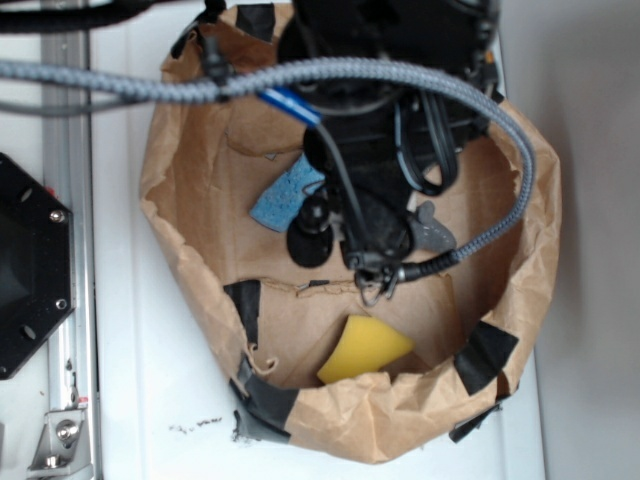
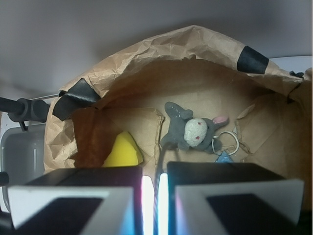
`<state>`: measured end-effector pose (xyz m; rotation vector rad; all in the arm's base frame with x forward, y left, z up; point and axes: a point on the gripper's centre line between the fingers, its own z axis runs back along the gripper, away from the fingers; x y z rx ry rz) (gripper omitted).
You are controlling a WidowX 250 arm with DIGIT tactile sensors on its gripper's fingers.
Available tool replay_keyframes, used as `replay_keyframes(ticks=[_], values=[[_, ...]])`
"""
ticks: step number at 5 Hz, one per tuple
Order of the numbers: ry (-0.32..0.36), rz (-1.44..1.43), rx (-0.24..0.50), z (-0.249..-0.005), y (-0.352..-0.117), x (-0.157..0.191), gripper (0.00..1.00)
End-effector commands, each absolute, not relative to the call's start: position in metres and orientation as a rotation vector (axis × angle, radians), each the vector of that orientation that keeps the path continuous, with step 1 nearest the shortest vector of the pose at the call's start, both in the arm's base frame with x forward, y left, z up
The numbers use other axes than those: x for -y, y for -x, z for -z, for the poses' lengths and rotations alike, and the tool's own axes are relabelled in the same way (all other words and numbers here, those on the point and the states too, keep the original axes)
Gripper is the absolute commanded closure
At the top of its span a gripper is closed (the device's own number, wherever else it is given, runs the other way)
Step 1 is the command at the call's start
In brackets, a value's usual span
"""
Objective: Grab the silver keys.
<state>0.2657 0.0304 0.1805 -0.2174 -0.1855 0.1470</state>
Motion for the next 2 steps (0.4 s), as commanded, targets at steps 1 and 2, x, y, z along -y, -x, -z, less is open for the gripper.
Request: replay_keyframes(ticks=[1,2], values=[[0.208,-0.172,0.232,-0.1974,-0.2584,-0.0379,1.0],[0.212,-0.179,0.235,-0.1975,-0.2587,-0.0386,1.0]])
